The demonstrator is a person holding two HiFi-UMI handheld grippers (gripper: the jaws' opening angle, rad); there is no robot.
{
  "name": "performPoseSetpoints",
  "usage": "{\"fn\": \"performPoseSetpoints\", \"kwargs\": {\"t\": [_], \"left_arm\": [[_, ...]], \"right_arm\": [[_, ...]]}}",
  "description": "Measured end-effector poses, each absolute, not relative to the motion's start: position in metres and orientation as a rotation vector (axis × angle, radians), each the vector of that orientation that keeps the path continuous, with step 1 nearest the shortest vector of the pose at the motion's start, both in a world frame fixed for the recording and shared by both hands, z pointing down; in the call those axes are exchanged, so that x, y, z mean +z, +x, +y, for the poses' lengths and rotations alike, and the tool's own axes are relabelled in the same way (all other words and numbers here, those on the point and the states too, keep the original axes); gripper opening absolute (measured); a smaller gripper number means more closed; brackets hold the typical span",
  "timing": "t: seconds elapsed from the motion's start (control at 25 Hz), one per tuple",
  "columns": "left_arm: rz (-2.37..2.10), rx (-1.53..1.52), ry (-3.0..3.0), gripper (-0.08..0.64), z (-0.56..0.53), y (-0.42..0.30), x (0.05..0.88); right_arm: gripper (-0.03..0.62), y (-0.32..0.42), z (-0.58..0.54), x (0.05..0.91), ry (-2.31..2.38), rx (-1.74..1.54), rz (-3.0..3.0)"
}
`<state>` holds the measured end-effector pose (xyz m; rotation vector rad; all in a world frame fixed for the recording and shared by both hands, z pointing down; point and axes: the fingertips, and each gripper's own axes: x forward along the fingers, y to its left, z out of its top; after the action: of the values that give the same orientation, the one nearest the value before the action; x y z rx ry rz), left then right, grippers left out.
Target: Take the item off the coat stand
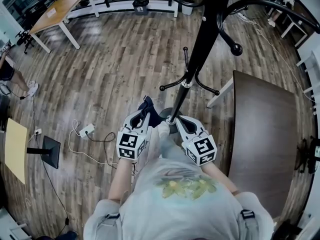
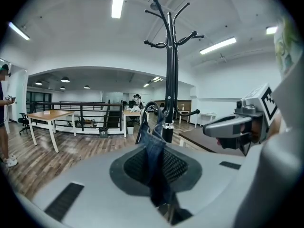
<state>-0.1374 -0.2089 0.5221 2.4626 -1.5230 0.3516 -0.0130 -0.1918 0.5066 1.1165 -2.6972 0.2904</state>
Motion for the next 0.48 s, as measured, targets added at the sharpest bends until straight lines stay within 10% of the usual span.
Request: {"fn": "performPoseSetpoints", "kwargs": {"t": [0.48], "left_arm": [[-1.518, 0.356, 2.467, 0.052, -0.2086, -0.1322, 0.5210]], "right_arm": [[0.006, -0.0072, -0.1938, 0.5108, 1.117, 0.282, -2.683]]}}
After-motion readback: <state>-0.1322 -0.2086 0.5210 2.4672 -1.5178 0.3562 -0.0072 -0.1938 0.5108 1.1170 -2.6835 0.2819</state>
